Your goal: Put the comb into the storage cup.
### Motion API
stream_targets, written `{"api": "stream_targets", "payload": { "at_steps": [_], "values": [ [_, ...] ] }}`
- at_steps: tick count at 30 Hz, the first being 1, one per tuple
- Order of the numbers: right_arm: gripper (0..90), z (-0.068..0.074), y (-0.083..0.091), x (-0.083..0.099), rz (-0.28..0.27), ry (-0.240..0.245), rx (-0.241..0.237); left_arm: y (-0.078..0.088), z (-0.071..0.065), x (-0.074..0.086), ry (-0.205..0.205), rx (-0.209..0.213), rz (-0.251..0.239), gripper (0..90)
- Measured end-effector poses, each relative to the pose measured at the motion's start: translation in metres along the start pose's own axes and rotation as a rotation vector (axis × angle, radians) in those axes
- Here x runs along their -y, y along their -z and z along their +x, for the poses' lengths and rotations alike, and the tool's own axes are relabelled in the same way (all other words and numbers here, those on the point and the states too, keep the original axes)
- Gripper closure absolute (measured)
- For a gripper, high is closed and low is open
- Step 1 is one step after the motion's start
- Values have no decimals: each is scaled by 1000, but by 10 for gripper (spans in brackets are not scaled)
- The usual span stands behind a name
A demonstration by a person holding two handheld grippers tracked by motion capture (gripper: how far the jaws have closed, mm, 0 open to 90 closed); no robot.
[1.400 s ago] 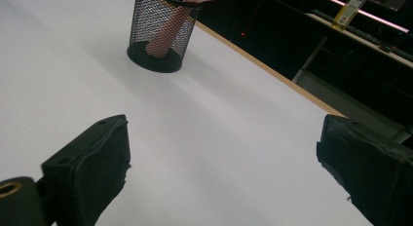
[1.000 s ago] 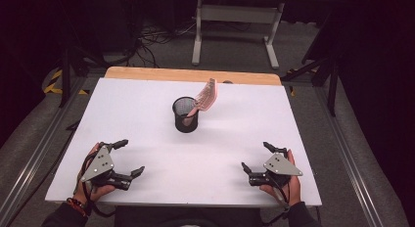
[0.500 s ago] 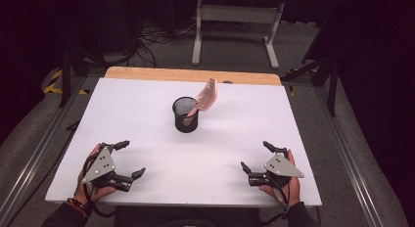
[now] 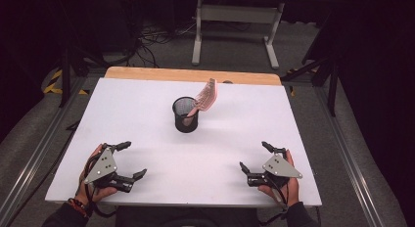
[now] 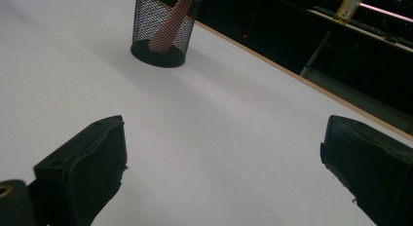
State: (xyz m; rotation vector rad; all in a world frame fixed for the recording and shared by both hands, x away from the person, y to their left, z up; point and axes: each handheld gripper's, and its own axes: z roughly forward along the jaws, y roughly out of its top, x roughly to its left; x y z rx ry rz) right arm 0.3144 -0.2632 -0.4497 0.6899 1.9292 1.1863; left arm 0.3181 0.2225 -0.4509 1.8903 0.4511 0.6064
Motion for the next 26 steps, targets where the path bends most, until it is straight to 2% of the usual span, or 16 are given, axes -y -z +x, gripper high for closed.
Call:
{"api": "stream_targets", "payload": {
  "at_steps": [23, 26],
  "values": [
    [48, 4, -6, 2, 22, 9, -18, -2, 2, 1, 4, -3, 11, 39],
    [47, 5, -7, 2, 22, 3, -26, -2, 2, 0, 17, -7, 6, 39]
  ]
}}
